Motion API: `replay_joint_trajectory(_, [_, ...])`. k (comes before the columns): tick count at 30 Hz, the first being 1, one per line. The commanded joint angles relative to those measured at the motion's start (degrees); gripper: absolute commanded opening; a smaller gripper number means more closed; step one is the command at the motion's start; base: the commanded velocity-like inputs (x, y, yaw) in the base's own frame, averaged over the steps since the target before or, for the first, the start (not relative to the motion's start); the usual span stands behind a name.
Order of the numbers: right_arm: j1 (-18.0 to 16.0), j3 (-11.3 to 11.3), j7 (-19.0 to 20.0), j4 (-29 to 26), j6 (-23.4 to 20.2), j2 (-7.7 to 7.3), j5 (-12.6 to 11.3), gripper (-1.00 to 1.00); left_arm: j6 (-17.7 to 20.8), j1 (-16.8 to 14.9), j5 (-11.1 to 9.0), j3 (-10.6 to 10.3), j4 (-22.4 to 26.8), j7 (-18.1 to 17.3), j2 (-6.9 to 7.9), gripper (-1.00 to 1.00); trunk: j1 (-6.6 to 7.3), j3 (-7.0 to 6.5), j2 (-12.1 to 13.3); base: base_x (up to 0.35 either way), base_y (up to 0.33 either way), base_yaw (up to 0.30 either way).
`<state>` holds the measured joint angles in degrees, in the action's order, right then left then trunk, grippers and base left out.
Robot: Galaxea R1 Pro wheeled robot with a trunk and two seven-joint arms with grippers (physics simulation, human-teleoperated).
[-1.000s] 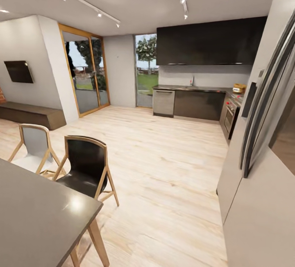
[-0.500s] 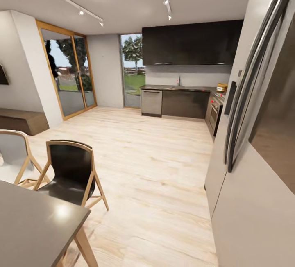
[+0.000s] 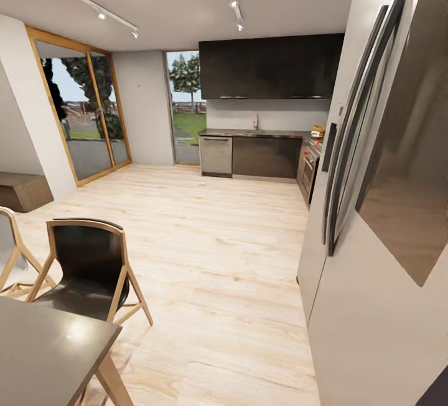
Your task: In the kitchen, take the popcorn bag from the countertop, put it into the microwave, and heat it until the popcorn is cooked so the cooked popcorn ends up inside the bag.
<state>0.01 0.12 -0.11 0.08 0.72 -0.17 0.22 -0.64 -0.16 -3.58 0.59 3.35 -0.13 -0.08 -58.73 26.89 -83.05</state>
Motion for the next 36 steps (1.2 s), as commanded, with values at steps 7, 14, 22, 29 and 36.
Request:
replay_joint_trajectory(7, [0.0,0.3,0.0,0.0,0.0,0.0,0.2,1.0,0.0,0.0,-0.4,0.0,0.0,0.0,-0.04,1.0,0.0,0.04,0.0,0.0,0.0,-0.001])
replay_joint_trajectory(14, [0.0,0.2,-0.1,0.0,0.1,0.0,0.3,1.0,0.0,0.0,-0.3,-0.1,-0.1,0.0,-0.01,1.0,0.0,0.04,0.0,0.223,0.0,0.0])
replay_joint_trajectory(22, [0.0,0.2,-0.1,0.0,0.1,0.0,0.3,1.0,0.0,0.0,-0.3,-0.1,-0.1,-0.1,-0.01,1.0,0.0,0.04,0.0,0.319,0.0,0.0])
replay_joint_trajectory(29, [0.0,0.1,-0.1,0.0,0.1,0.0,0.3,1.0,0.0,0.0,-0.3,-0.1,-0.1,-0.1,-0.01,1.0,0.0,0.04,0.0,0.32,0.0,0.0])
replay_joint_trajectory(36, [0.0,0.1,-0.1,0.0,0.2,0.0,0.4,1.0,0.0,0.0,-0.4,-0.1,-0.1,-0.1,-0.01,1.0,0.0,0.04,0.0,0.321,0.0,0.0])
